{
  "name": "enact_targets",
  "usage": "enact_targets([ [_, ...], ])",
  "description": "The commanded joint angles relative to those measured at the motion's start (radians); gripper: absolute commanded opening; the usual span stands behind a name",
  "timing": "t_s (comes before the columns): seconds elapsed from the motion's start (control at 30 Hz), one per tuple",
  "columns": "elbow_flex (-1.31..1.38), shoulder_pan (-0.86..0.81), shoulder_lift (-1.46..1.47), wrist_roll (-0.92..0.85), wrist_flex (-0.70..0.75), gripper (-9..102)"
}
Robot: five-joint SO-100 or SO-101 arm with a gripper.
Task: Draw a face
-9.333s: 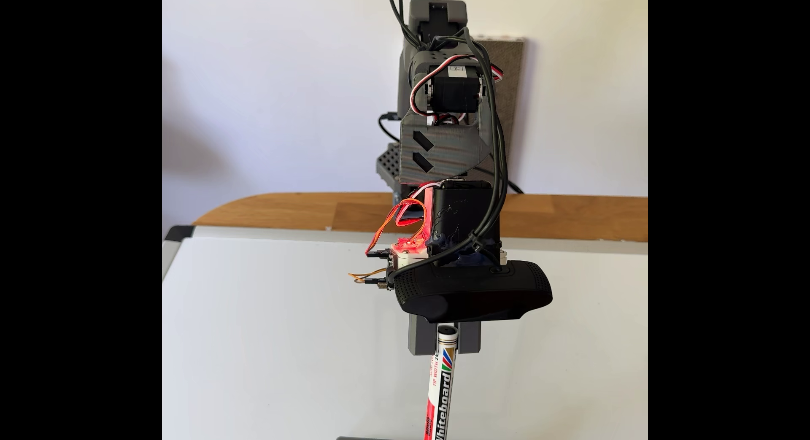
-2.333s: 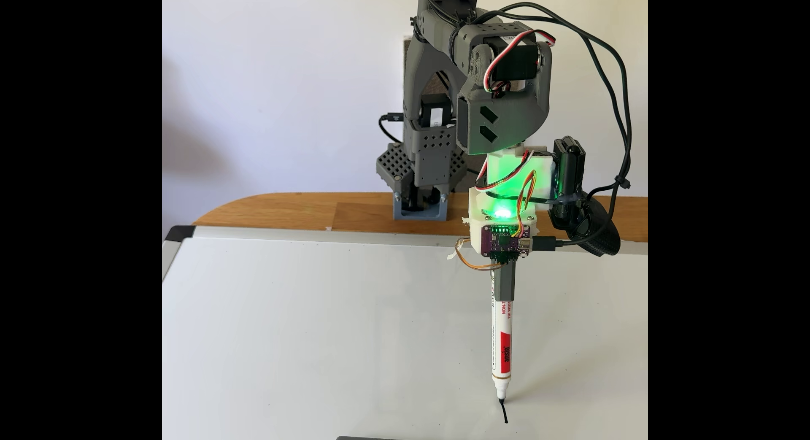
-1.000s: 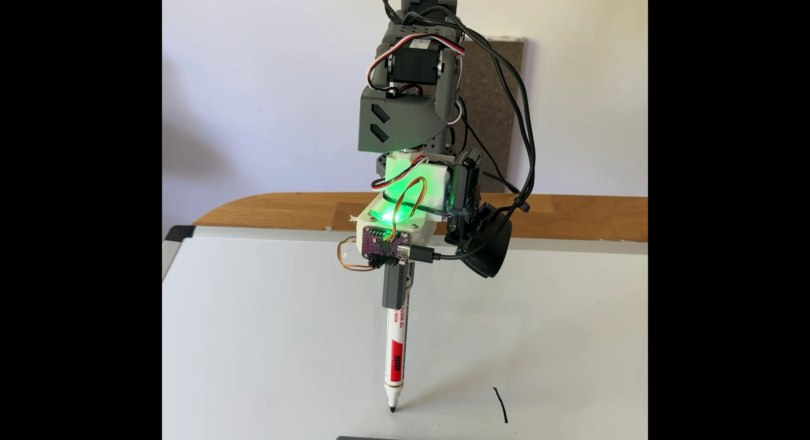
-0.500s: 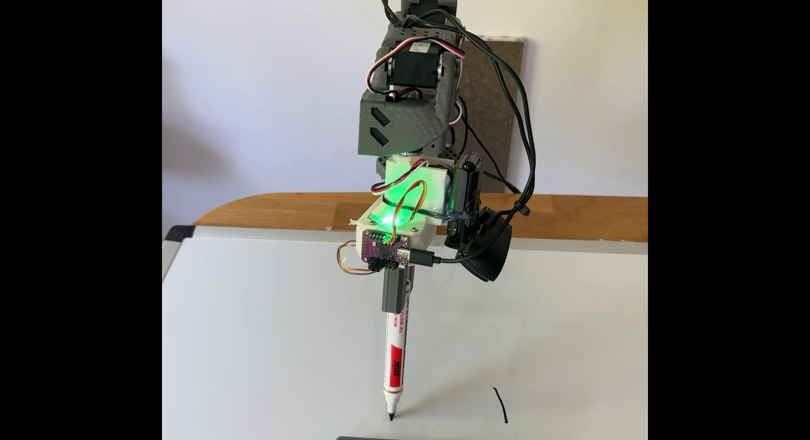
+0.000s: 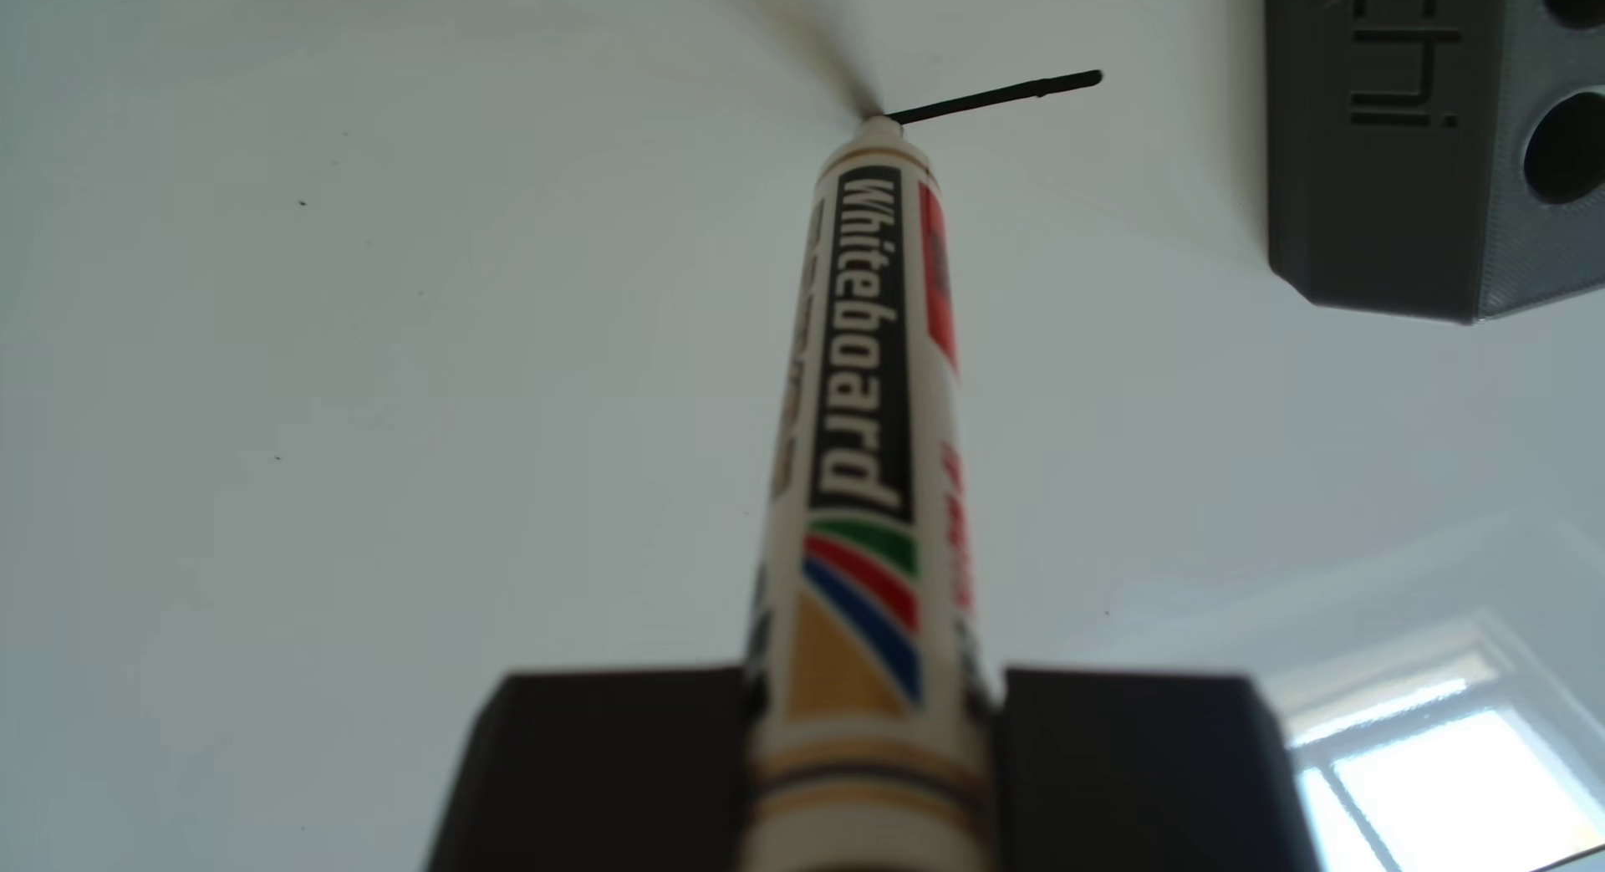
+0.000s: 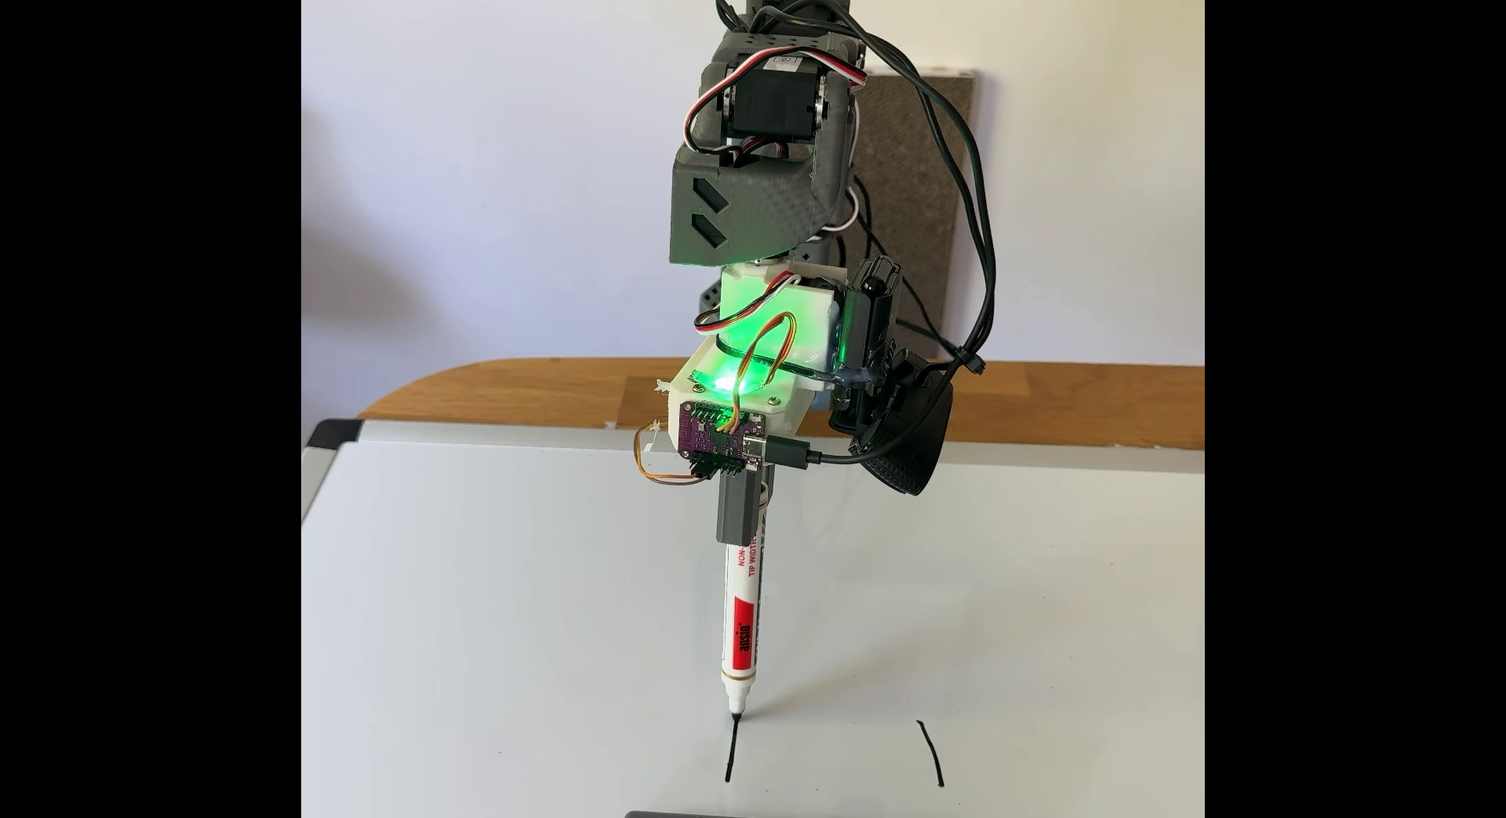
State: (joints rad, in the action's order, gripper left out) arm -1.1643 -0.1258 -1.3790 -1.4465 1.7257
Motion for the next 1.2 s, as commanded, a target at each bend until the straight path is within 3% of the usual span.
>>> enact_targets([
  [0.0,0.055,0.002,-0.106,0.009,-0.008,-1],
  [0.27,0.051,0.067,-0.241,0.158,-0.061,-1],
  [0.5,0.014,0.238,-0.379,0.675,0.018,-1],
  [0.6,-0.087,0.316,-0.449,0.907,0.025,-1],
  [0.73,-0.275,0.443,-0.575,1.091,-0.008,-1],
  [0.93,-0.592,0.548,-0.747,1.16,-0.11,-1],
  [1.17,-0.704,0.549,-0.824,1.17,-0.249,-1],
])
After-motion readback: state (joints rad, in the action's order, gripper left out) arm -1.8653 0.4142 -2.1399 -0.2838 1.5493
